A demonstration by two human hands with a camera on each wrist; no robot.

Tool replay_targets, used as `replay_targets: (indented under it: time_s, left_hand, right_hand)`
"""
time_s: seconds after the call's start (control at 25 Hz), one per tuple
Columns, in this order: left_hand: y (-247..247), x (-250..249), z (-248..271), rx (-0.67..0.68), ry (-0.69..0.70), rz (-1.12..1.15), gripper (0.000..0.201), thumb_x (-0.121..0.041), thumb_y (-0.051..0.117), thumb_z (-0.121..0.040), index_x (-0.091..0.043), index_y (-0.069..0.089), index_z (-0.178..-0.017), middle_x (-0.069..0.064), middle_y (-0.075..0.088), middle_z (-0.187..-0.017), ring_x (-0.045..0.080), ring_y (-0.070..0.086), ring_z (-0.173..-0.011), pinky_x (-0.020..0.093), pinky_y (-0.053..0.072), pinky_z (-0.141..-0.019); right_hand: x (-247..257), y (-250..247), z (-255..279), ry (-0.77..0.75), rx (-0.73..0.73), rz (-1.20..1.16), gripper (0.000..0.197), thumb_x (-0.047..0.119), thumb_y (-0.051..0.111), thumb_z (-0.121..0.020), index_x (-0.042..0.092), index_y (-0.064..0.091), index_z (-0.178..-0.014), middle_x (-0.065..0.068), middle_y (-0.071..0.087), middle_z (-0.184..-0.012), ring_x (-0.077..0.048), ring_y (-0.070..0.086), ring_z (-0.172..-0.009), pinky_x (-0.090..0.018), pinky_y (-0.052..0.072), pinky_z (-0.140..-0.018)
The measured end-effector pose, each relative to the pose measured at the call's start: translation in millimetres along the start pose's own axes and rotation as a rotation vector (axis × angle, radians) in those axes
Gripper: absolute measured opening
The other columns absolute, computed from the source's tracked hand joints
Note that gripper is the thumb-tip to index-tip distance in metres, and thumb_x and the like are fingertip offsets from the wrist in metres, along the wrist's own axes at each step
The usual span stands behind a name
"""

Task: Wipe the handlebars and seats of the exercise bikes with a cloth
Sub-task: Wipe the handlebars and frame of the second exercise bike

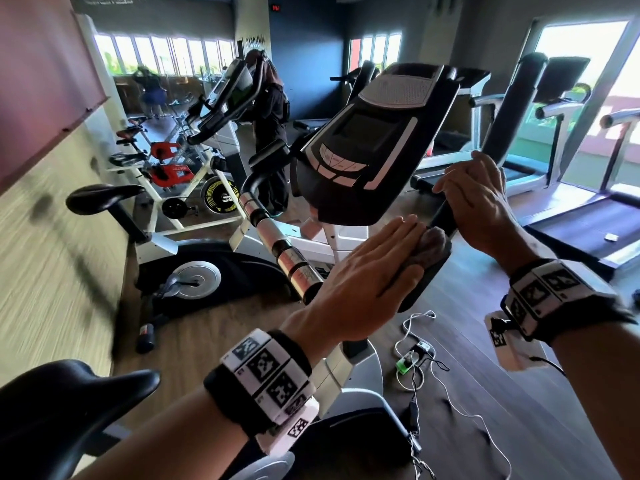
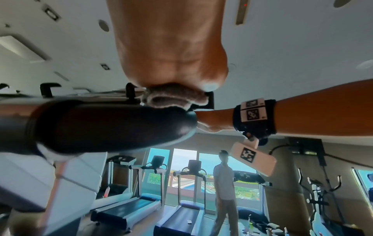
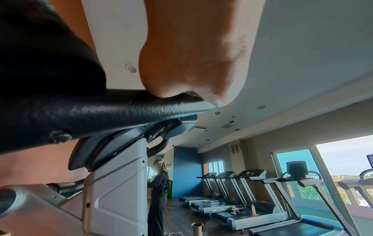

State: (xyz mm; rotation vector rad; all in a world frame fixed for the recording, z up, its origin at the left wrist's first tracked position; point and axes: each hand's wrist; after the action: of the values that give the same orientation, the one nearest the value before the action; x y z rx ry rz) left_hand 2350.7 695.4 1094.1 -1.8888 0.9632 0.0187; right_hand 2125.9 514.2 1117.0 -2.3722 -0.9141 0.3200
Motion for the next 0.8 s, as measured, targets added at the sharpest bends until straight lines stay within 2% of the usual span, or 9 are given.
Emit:
replay_targets:
  time_s: [0.12,0.2,0.32,0.36,0.44,0.52,0.64,0.72,0.8]
  left_hand:
    - [-8,2,-23,0.077,-0.066,0.038,0.060,-0.039,0.035,-0.110,-0.019,0.016,-0.163,-0.002,0.008,-0.171,0.006,0.003,-0.156,0.023,0.004,-0.126]
    - [-4,-2,-21,0.061,-0.084,-0.006,0.060,-0.037,0.035,-0.110,-0.018,0.014,-0.163,-0.001,0.007,-0.171,0.008,0.002,-0.157,0.025,0.004,-0.126]
    - [1,-1,0,-0.007,0.044,-0.058,0.059,-0.034,0.037,-0.109,-0.011,0.021,-0.161,0.004,0.018,-0.169,0.010,0.008,-0.157,0.023,0.003,-0.127]
    - [-2,2,0,0.006,0.069,-0.039,0.059,-0.034,0.036,-0.109,-0.011,0.021,-0.161,0.004,0.019,-0.169,0.010,0.008,-0.156,0.022,0.002,-0.126]
    - [-9,2,-14,0.076,0.016,0.012,0.059,-0.037,0.033,-0.109,-0.014,0.018,-0.162,0.002,0.012,-0.170,0.007,0.004,-0.156,0.022,0.001,-0.126]
    - [-9,-1,-29,0.121,-0.106,0.075,0.059,-0.039,0.033,-0.110,-0.020,0.016,-0.163,-0.001,0.008,-0.171,0.010,0.006,-0.157,0.030,0.008,-0.128]
    - [0,-1,-16,0.025,-0.148,0.149,0.061,-0.043,0.035,-0.107,-0.020,0.022,-0.162,0.003,0.024,-0.168,0.019,0.027,-0.152,0.042,0.026,-0.124]
    - [3,4,3,-0.025,-0.138,0.162,0.061,-0.042,0.034,-0.107,-0.017,0.023,-0.162,0.005,0.036,-0.162,0.022,0.040,-0.144,0.044,0.034,-0.119]
    - [1,7,1,-0.008,-0.138,0.163,0.059,-0.037,0.036,-0.109,-0.015,0.021,-0.162,0.010,0.042,-0.156,0.025,0.046,-0.137,0.042,0.038,-0.115]
  right_hand:
    - [1,0,0,-0.018,-0.019,0.004,0.039,0.022,0.033,-0.106,0.012,0.069,-0.096,-0.007,0.067,-0.109,-0.042,0.054,-0.119,-0.049,0.027,-0.118]
    - [3,-1,1,-0.052,-0.033,0.017,0.037,0.020,0.034,-0.108,0.011,0.068,-0.097,-0.010,0.067,-0.109,-0.042,0.056,-0.116,-0.053,0.032,-0.114]
    - [11,-6,-4,0.109,0.031,-0.149,0.041,0.024,0.032,-0.105,0.007,0.070,-0.102,-0.018,0.065,-0.115,-0.039,0.055,-0.116,-0.054,0.038,-0.109]
    - [11,-6,-5,0.109,0.019,-0.157,0.040,0.024,0.033,-0.105,0.008,0.070,-0.102,-0.017,0.065,-0.115,-0.038,0.055,-0.117,-0.055,0.038,-0.108]
    - [5,-2,-1,-0.032,-0.045,-0.015,0.030,0.015,0.039,-0.108,0.011,0.068,-0.100,-0.013,0.066,-0.112,-0.041,0.056,-0.116,-0.059,0.037,-0.107]
    - [-5,0,2,-0.176,-0.077,0.091,0.021,0.004,0.048,-0.105,0.010,0.067,-0.098,-0.012,0.067,-0.108,-0.043,0.057,-0.114,-0.061,0.037,-0.106]
    - [-5,-1,0,-0.268,-0.136,0.096,0.020,-0.005,0.051,-0.101,0.003,0.068,-0.093,-0.013,0.069,-0.100,-0.042,0.062,-0.104,-0.066,0.039,-0.103]
    - [-2,-2,0,-0.293,-0.159,0.086,0.020,-0.008,0.052,-0.100,0.001,0.068,-0.092,-0.013,0.070,-0.098,-0.042,0.063,-0.102,-0.067,0.040,-0.101]
    - [0,-1,-1,-0.320,-0.183,0.120,0.019,-0.008,0.052,-0.099,-0.003,0.068,-0.091,-0.016,0.070,-0.097,-0.044,0.064,-0.099,-0.068,0.042,-0.098]
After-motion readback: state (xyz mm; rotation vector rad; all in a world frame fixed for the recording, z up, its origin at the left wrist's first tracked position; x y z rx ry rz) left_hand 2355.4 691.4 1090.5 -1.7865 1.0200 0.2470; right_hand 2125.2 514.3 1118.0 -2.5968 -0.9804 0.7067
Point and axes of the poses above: each hand's wrist, its own z-axis away from the middle knuckle, its own y-axis out of the palm, x = y × z
